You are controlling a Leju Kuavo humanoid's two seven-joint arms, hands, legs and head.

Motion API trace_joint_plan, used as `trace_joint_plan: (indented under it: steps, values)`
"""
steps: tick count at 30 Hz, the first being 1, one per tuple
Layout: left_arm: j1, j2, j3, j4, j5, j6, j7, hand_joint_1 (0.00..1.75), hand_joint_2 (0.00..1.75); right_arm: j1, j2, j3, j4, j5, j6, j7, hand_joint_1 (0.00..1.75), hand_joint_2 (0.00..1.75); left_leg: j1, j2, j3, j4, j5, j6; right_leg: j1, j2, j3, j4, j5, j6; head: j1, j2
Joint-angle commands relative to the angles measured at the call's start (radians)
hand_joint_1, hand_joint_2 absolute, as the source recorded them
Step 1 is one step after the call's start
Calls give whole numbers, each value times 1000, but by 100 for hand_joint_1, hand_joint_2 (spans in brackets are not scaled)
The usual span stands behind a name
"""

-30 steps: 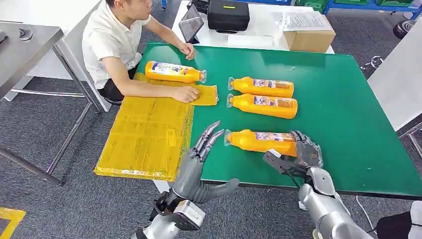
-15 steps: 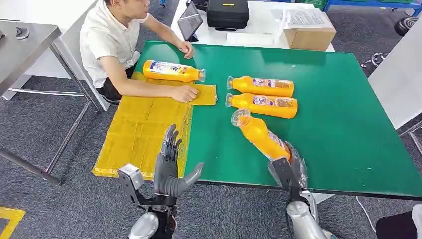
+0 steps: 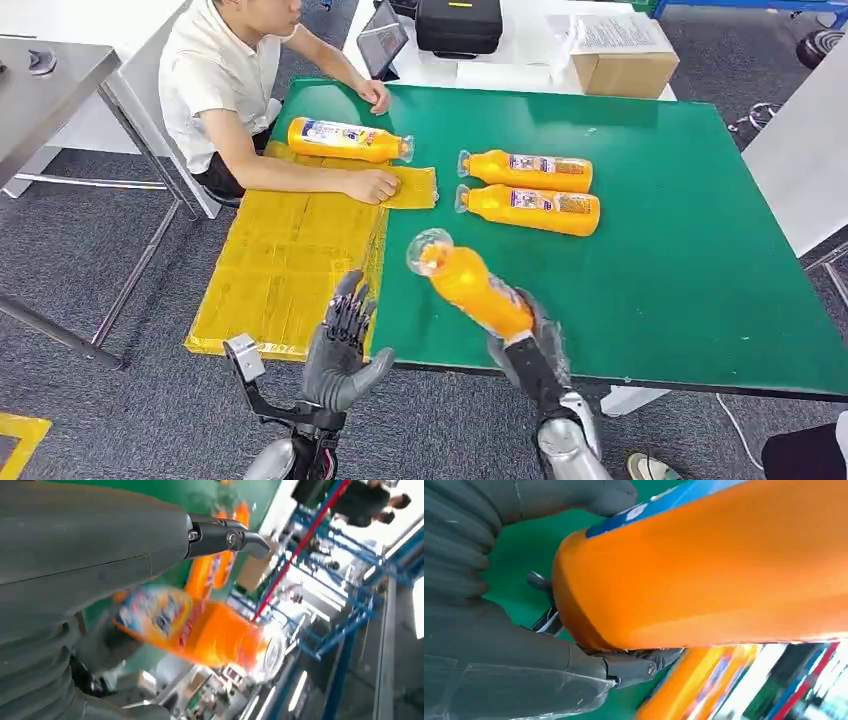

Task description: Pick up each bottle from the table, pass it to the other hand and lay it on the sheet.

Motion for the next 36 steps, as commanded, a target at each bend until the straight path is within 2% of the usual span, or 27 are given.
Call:
trace_joint_plan:
  steps: [1,5,11,19,25,36]
  values:
    - [-43,17,-17,51,-13,-10,10,0,175,-60,27,181,111,16,8,18,173,175,1,1,2,-1,0,-1,1,1,1,-1,0,-1,0,0]
    - [-59,15,-28,65,-11,-51,17,0,175,-87,34,248,149,29,57,30,175,175,2,0,3,-1,-1,-1,1,1,3,-1,-1,-2,0,0]
    - [-78,13,-49,103,-46,-30,27,0,175,-100,68,326,144,84,16,48,175,175,2,1,2,-1,-1,-2,1,2,2,0,-1,-2,0,0]
    - [-99,-1,-30,142,-21,-19,36,0,175,-94,44,416,61,62,34,69,175,175,1,0,0,-1,0,-1,1,1,0,0,0,-1,0,0]
    - [-129,-3,-45,199,-36,22,48,0,175,-88,43,470,49,58,3,60,175,175,1,0,0,-1,0,-1,1,0,0,0,0,-1,0,0]
    - [-142,-4,-56,209,-61,29,20,0,175,-94,32,492,48,45,-3,83,175,175,1,-1,1,-1,-1,-1,1,0,1,0,-1,-1,0,0]
